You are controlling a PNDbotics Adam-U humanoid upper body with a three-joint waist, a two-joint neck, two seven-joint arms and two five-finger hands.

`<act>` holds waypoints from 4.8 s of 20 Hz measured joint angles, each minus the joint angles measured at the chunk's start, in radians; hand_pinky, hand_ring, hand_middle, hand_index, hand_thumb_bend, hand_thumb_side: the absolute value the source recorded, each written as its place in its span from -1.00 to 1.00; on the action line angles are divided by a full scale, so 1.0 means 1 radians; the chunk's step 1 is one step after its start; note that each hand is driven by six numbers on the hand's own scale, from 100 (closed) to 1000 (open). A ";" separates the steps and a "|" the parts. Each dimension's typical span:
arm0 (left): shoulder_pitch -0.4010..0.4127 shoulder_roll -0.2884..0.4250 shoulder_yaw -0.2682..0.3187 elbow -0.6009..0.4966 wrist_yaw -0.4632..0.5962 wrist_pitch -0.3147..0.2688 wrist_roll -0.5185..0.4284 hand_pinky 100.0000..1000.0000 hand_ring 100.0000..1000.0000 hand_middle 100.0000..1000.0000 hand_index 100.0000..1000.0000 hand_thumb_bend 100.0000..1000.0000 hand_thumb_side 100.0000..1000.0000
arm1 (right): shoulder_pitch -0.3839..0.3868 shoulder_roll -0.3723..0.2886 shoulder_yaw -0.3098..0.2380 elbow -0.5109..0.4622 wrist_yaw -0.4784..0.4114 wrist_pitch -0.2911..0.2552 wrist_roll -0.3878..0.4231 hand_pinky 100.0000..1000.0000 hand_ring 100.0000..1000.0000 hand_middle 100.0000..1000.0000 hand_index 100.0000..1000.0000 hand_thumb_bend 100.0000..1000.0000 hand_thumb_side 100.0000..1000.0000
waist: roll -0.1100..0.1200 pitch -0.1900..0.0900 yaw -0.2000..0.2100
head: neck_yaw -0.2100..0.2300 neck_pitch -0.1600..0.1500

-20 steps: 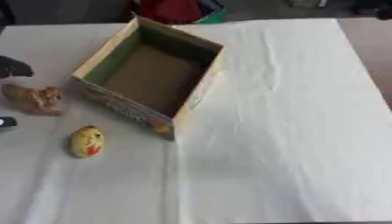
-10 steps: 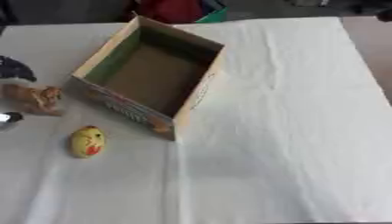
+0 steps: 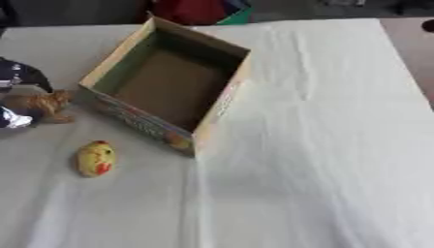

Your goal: Pick up objects on the table and place them in the box.

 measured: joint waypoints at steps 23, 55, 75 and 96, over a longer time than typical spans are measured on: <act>-0.011 -0.009 0.023 -0.087 0.058 0.129 -0.178 -0.73 -0.44 -0.66 -0.64 -1.00 -0.62 | 0.015 0.021 -0.016 0.000 0.001 0.002 -0.023 0.32 1.00 0.44 0.72 -1.00 1.00 | -0.002 0.004 -0.002 | 0.005 -0.007; -0.125 -0.019 0.093 -0.213 0.099 0.197 -0.139 -0.82 -0.69 -1.00 -0.88 -1.00 -0.58 | 0.027 0.021 -0.022 0.000 -0.001 0.002 -0.032 0.33 1.00 0.44 0.71 -1.00 1.00 | -0.007 -0.044 0.020 | -0.027 0.018; -0.339 -0.296 0.028 -0.147 0.157 0.239 0.026 -0.79 -0.69 -1.00 -0.91 -1.00 -0.56 | 0.004 0.026 -0.021 0.000 -0.017 -0.002 -0.027 0.33 1.00 0.44 0.71 -1.00 1.00 | -0.008 -0.033 -0.021 | -0.007 0.000; -0.313 -0.431 -0.043 0.011 0.020 0.197 0.081 -0.40 -0.27 -0.55 -0.48 -1.00 -0.62 | -0.036 0.049 -0.015 0.000 -0.027 0.007 -0.009 0.33 1.00 0.44 0.72 -1.00 1.00 | 0.019 0.016 -0.076 | 0.017 -0.017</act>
